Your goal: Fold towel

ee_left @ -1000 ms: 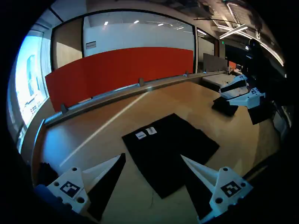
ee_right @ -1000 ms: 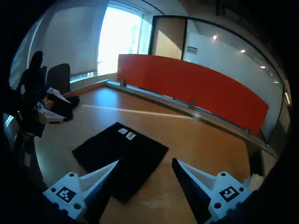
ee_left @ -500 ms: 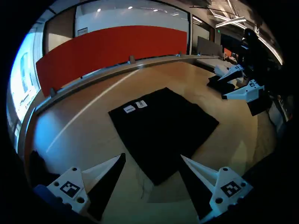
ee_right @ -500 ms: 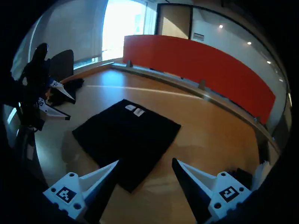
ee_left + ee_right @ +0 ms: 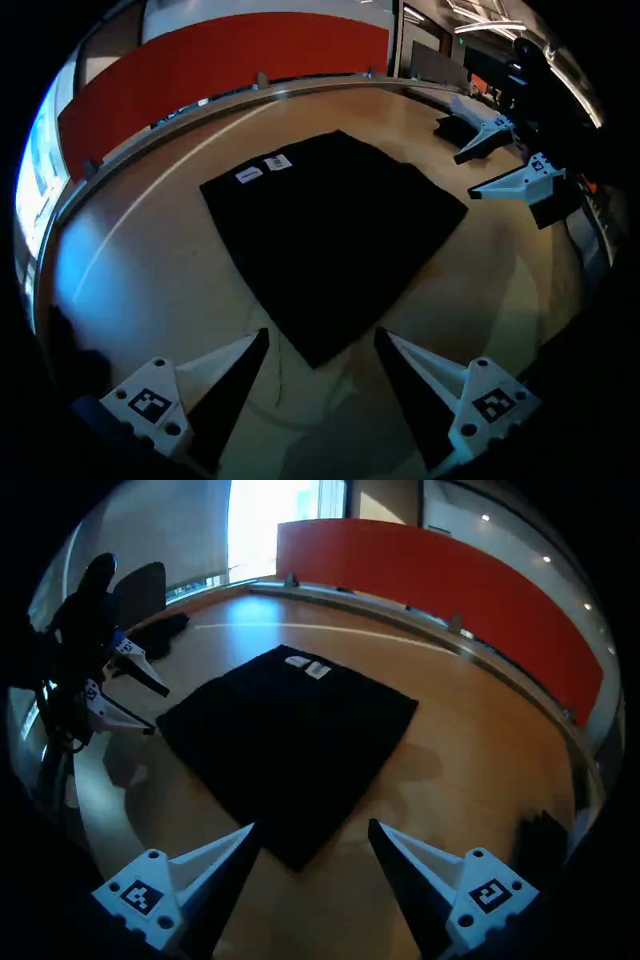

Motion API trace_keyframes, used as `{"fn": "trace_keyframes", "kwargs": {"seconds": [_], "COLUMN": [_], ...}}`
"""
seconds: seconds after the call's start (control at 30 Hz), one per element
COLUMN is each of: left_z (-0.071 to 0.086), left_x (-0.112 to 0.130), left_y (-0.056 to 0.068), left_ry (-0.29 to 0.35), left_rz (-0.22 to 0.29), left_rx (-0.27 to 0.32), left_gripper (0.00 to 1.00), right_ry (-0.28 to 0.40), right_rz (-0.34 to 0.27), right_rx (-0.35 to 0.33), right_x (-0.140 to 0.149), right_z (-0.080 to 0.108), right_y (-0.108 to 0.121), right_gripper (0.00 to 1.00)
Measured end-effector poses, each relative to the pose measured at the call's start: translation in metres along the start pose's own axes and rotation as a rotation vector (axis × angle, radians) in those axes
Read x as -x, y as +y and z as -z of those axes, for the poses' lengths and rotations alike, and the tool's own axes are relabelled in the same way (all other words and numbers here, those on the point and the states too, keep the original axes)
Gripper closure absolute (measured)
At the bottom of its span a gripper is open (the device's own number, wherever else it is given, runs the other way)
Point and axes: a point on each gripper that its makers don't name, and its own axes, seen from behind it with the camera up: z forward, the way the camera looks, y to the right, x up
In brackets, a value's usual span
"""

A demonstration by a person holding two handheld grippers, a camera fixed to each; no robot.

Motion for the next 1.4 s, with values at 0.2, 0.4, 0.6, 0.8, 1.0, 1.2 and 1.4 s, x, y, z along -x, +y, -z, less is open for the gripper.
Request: {"fn": "trace_keyframes", "kwargs": {"seconds": [0.2, 0.4, 0.6, 0.8, 1.0, 1.2, 1.4], "left_z": [-0.008, -0.014, -0.015, -0.014, -0.014, -0.014, -0.014], "left_x": [0.011, 0.010, 0.009, 0.009, 0.008, 0.008, 0.009], "left_y": [0.002, 0.001, 0.001, 0.000, -0.001, -0.001, 0.000], "left_ry": [-0.031, -0.027, -0.022, -0.013, -0.007, -0.010, -0.015], "left_rz": [-0.002, 0.008, 0.012, 0.015, 0.030, 0.046, 0.052], "left_rx": [-0.005, -0.008, -0.014, -0.031, -0.043, -0.057, -0.061], "left_gripper": [0.02, 0.02, 0.02, 0.02, 0.02, 0.04, 0.07], "right_ry": [-0.023, -0.044, -0.062, -0.072, -0.068, -0.063, -0.066], "right_rz": [-0.007, -0.005, 0.000, 0.013, 0.005, 0.011, 0.013], "right_rx": [-0.012, -0.027, -0.036, -0.042, -0.058, -0.068, -0.075], "right_x": [0.013, 0.022, 0.031, 0.036, 0.036, 0.036, 0.036], "right_z": [-0.008, -0.013, -0.019, -0.022, -0.023, -0.022, -0.023], "right_y": [-0.003, -0.006, -0.007, -0.008, -0.008, -0.011, -0.013], "right_gripper": [0.00, 0.01, 0.02, 0.04, 0.09, 0.19, 0.34]}}
